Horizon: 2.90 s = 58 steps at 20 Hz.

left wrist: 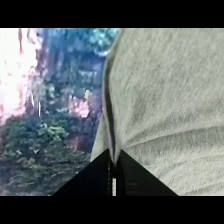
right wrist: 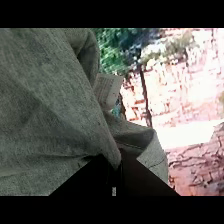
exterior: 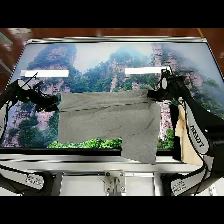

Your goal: Fold the shirts.

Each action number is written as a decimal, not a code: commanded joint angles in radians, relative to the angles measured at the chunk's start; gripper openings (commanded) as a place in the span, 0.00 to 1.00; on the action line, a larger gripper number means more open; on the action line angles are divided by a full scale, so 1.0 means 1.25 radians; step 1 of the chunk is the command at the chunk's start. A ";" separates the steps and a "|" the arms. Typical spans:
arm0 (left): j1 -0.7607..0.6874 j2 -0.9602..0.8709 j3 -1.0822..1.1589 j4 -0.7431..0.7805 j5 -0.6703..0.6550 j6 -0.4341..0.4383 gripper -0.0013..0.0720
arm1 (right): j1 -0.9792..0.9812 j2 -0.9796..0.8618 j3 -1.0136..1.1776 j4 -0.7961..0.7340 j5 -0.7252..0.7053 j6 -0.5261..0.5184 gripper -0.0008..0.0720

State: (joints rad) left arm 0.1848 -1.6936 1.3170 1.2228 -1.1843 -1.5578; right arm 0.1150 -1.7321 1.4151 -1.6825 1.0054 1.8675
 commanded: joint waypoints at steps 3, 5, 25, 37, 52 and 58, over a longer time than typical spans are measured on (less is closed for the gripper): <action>-0.001 -0.007 0.003 -0.115 -0.005 0.060 0.49 | 0.000 0.016 0.000 0.021 0.029 -0.023 0.93; 0.012 0.015 0.017 -0.116 -0.054 0.086 0.65 | 0.000 0.059 0.004 -0.007 0.097 -0.102 0.93; 0.234 0.374 -0.625 -0.229 -0.012 0.295 0.86 | -0.240 0.257 -0.271 0.376 0.256 -0.323 0.90; 0.146 0.374 -0.674 -0.262 0.062 0.288 0.70 | -0.240 0.257 -0.271 0.390 0.283 -0.322 0.90; 0.146 0.378 -0.689 -0.291 0.068 0.289 0.07 | -0.317 0.297 -0.364 0.343 0.392 -0.439 0.90; 0.146 0.378 -0.689 -0.291 0.068 0.315 0.07 | -0.307 0.302 -0.553 0.465 0.245 -0.454 0.90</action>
State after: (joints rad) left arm 0.3672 -1.2213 0.4564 0.8593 -1.0996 -1.1759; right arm -0.2863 -1.3598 0.8200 -1.1667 1.4017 1.3247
